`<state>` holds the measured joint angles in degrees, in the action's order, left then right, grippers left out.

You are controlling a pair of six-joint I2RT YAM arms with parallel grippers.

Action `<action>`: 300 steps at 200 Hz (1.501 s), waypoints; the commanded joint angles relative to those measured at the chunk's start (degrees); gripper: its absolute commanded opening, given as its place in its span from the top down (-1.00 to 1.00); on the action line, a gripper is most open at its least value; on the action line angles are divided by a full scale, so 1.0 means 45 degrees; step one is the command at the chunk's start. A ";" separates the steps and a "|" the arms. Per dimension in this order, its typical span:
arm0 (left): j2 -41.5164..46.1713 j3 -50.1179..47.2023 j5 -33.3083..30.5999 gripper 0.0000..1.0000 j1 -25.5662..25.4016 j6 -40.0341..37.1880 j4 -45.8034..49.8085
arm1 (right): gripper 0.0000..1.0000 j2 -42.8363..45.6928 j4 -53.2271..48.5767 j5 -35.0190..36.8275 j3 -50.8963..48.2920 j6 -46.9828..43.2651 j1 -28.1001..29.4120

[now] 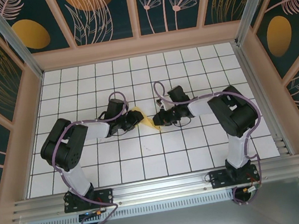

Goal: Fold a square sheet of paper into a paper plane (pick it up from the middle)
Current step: Fold the wing for the fifth time at the center of the table.

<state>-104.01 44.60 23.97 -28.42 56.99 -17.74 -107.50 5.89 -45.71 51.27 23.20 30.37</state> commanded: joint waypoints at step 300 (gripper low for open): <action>0.1024 -0.1205 0.0392 0.23 0.0107 -0.0068 -0.2459 | 1.00 -0.2078 0.1408 -0.1345 0.1141 0.1212 0.0290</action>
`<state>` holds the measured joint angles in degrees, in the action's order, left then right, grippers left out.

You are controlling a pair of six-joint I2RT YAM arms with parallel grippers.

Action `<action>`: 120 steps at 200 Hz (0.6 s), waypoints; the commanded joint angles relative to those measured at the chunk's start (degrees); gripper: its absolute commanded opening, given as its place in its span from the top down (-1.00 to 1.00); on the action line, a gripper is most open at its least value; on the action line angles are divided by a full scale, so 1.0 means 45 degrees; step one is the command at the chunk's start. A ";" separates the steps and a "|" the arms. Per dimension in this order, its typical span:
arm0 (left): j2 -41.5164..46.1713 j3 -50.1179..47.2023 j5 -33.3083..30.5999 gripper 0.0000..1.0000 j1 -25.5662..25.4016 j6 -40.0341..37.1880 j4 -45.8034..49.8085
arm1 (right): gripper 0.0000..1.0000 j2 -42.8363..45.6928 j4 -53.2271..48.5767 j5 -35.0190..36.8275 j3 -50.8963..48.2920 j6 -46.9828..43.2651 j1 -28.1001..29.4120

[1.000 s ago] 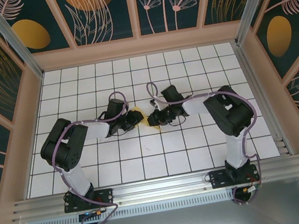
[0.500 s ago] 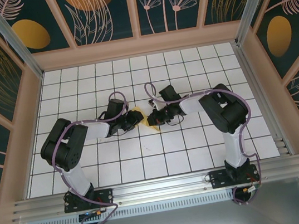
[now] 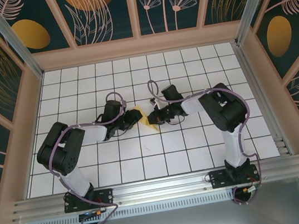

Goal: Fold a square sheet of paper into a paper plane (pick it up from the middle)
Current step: Fold the wing for the fifth time at the center of the table.

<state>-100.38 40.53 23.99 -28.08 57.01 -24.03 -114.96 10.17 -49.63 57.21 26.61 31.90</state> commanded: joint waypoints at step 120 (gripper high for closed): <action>-0.0847 -0.0205 0.0783 0.32 -0.0187 -0.0099 -0.1574 | 1.00 -0.0953 -0.0039 -0.0232 -0.0058 0.1170 -0.0585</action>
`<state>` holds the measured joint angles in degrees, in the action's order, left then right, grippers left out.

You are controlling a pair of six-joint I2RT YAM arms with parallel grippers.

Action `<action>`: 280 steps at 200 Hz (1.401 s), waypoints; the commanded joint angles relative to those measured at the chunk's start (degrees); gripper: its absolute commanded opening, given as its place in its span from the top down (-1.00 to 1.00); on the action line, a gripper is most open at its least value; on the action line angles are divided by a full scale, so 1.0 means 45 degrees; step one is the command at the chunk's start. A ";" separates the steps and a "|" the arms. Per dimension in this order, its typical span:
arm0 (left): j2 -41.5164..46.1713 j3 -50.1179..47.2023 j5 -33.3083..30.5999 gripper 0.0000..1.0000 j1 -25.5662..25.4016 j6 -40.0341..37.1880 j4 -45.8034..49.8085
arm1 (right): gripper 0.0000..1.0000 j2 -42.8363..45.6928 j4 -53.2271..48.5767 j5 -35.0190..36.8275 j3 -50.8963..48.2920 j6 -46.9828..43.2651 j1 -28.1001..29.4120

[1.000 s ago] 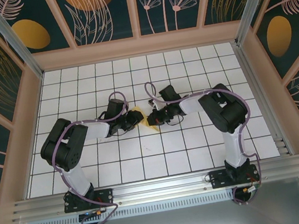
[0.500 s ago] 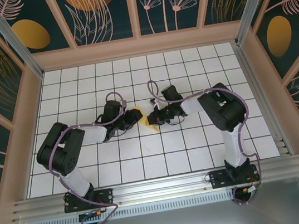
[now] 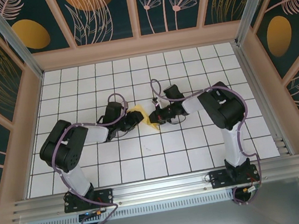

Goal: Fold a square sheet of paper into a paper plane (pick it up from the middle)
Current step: Fold the wing for the fifth time at the center of the table.

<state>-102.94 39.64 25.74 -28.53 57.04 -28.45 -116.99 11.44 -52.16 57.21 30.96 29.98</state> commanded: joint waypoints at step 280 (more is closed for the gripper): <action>-0.1452 0.1213 -0.1579 0.42 -0.0143 0.0021 0.2923 | 0.62 0.1148 -0.1825 -0.0110 -0.0308 -0.1008 -0.0138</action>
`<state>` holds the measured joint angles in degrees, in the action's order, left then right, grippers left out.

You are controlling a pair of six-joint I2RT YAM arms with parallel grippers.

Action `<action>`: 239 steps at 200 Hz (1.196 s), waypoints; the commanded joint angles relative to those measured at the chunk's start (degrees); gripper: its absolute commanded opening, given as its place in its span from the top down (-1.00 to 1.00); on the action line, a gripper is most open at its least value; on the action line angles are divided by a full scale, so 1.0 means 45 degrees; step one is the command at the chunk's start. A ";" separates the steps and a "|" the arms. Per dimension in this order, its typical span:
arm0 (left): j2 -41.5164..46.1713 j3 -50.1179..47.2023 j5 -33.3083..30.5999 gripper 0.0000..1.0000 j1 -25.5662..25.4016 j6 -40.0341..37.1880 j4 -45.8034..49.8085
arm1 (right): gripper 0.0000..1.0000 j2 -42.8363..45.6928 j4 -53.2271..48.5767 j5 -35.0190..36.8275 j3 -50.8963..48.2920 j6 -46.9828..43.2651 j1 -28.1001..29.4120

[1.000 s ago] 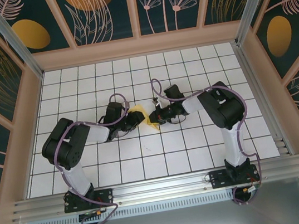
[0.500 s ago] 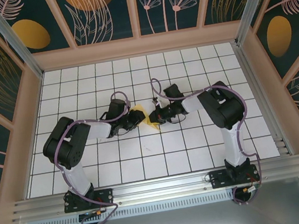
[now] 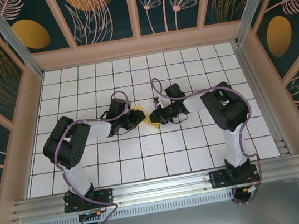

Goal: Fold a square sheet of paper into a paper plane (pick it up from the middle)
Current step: Fold the wing for the fifth time at the center of the table.

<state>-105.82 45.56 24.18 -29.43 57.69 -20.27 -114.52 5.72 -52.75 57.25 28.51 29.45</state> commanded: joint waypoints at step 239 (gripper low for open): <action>-0.0673 0.0243 -0.0824 0.42 0.0056 -0.0407 0.0864 | 1.00 0.0550 -0.1205 0.1108 -0.1168 -0.0529 -0.0255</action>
<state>-106.13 46.52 24.51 -29.41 57.67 -18.74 -110.67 1.52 -48.47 52.71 25.80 28.69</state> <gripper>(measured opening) 0.289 0.045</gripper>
